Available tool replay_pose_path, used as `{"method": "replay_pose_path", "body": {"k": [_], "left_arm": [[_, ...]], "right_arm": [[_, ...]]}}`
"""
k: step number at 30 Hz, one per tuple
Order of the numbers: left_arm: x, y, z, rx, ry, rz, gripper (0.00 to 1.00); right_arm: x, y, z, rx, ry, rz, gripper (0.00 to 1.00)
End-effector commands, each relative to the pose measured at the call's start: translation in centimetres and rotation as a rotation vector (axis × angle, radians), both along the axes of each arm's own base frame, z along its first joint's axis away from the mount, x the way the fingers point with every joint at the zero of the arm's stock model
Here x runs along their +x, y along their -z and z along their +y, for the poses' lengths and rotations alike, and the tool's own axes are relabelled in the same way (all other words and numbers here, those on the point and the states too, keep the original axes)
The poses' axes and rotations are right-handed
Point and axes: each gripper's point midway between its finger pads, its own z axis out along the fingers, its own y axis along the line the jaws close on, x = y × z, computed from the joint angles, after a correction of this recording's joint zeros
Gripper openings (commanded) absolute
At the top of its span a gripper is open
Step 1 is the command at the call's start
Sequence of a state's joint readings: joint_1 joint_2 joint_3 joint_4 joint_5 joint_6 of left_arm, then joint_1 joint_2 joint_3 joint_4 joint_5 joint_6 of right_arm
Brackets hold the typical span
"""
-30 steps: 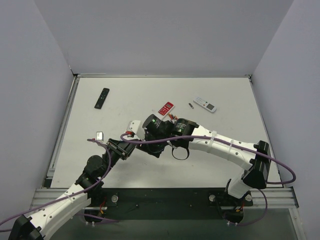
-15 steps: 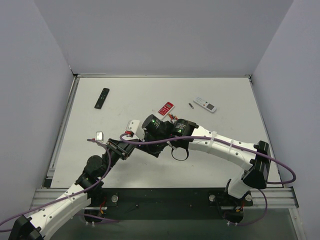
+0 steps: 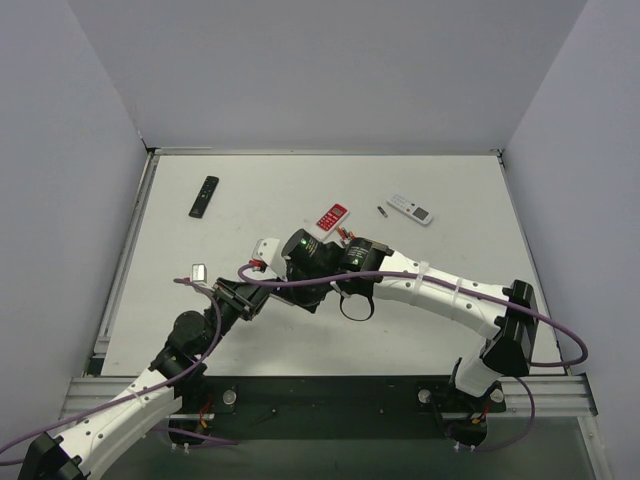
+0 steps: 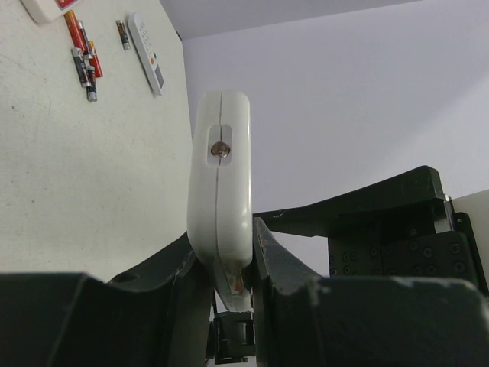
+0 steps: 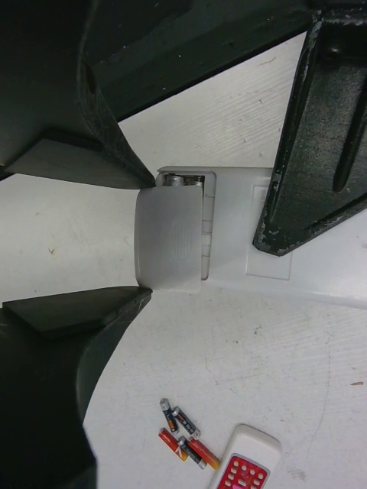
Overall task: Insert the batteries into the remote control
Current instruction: Load the battery cover into the remote control.
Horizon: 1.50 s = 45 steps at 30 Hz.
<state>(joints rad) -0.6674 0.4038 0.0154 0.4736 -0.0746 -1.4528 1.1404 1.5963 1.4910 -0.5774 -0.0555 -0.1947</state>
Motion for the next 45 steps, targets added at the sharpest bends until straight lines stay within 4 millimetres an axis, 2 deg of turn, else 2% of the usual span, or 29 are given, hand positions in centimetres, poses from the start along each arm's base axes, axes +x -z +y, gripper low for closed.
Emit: {"method": "replay_pose_path", "body": {"k": [1, 6, 16, 22, 45], "left_arm": [[-0.6, 5.8, 0.5, 0.053, -0.001, 0.065, 0.00], [-0.6, 5.7, 0.6, 0.053, -0.004, 0.060, 0.00], [-0.6, 5.8, 0.6, 0.062, -0.006, 0.052, 0.00], [-0.5, 5.6, 0.6, 0.062, -0.010, 0.039, 0.00], [-0.2, 6.6, 1.0, 0.102, -0.034, 0.066, 0.00]], "right_arm": [[0.5, -0.2, 0.4, 0.002, 0.027, -0.007, 0.11], [-0.6, -0.4, 1.1, 0.031, -0.011, 0.044, 0.12], [-0.7, -0.8, 1.2, 0.071, 0.009, 0.097, 0.11], [-0.8, -0.4, 1.4, 0.072, 0.014, 0.126, 0.11], [-1.6, -0.1, 1.3, 0.047, -0.003, 0.114, 0.11]]}}
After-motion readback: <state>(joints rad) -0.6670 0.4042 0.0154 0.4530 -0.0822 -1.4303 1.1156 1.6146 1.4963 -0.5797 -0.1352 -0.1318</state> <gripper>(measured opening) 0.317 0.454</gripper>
